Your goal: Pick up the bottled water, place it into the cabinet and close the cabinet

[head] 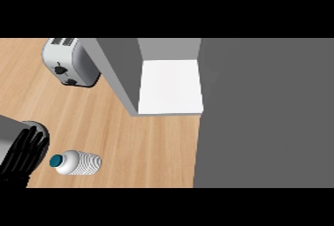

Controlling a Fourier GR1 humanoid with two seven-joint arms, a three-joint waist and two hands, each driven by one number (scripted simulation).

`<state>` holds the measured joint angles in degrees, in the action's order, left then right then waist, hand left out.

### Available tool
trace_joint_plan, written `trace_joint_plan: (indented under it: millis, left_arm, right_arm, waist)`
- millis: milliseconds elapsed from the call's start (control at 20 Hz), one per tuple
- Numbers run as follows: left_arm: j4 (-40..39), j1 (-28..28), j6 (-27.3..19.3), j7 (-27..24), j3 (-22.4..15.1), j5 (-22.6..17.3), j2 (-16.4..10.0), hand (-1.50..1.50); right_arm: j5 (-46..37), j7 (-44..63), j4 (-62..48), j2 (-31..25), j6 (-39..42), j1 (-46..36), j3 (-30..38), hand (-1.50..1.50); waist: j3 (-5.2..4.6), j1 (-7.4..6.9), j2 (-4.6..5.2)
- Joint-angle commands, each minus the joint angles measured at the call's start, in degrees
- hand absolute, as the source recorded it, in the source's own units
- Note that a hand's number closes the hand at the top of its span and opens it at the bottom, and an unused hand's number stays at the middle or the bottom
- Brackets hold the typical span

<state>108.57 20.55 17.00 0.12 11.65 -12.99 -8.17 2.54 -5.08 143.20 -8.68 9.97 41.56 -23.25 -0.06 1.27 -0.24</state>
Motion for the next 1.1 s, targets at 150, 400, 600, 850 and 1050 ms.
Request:
trace_joint_plan:
  millis: [150, 400, 600, 850, 1050]
  left_arm:
    - [-21.7, -7.5, 3.5, -8.4, 3.0, 0.4, -1.0, -1.5]
    - [-33.6, -12.6, 2.7, -15.3, 3.1, 5.1, -1.1, -1.5]
    - [-44.0, -17.5, 4.4, -21.1, 3.1, 6.5, -1.7, -1.5]
    - [-55.8, -20.4, 4.6, -31.7, 0.6, 11.4, 0.3, -1.5]
    - [-61.0, -23.7, 5.6, -35.7, 0.8, 12.3, -0.7, -1.5]
  right_arm:
    - [-3.0, 0.0, 9.3, -2.7, -0.6, 6.4, -2.9, -1.5]
    - [-2.8, -5.9, 7.6, -5.5, 0.4, 9.7, -1.8, -1.5]
    - [-2.8, -7.0, 10.1, -6.3, -0.7, 12.2, -3.5, -1.5]
    - [-4.9, -9.5, 8.2, -7.6, -1.5, 13.7, -4.7, -1.5]
    - [-6.9, -10.9, 9.4, -8.3, -3.0, 16.3, -8.1, -1.5]
  waist:
    - [-0.09, 0.35, 0.11]
    - [-0.05, 0.61, 0.06]
    - [-0.1, 0.74, 0.14]
    - [-0.1, 0.51, 0.14]
    - [-0.09, 0.37, 0.1]
